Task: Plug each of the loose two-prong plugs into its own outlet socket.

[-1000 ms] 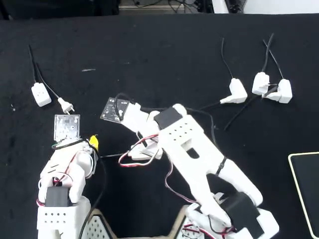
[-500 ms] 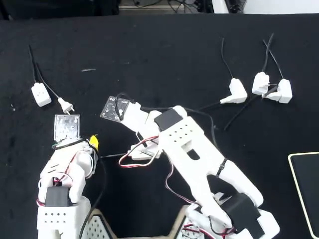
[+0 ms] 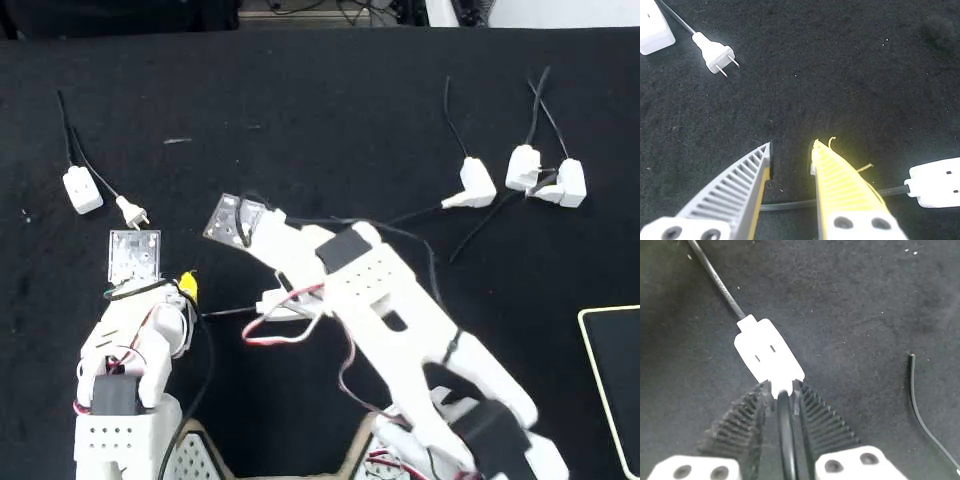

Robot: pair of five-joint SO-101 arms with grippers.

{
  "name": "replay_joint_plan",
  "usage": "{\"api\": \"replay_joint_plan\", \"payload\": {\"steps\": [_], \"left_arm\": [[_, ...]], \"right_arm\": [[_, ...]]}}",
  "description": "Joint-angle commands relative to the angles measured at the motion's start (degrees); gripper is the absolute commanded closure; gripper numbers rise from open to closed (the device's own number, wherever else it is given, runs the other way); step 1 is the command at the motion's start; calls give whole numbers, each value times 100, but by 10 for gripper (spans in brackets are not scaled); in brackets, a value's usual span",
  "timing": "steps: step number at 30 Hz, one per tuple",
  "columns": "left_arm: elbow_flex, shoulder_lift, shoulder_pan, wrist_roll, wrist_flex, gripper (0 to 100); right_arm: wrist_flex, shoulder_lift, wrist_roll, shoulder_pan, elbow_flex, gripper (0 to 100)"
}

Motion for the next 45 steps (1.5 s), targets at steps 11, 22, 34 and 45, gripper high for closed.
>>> {"api": "replay_joint_plan", "payload": {"steps": [11,22,34,45], "left_arm": [[-180,-44,13,0,-53,855],[-180,-44,22,0,-53,855],[-180,-44,40,0,-62,855],[-180,-44,22,0,-62,855]], "right_arm": [[-325,-1191,202,246,971,988],[-360,-1209,396,571,980,988],[316,-1525,-44,0,57,988],[334,-1508,79,-18,286,988]]}}
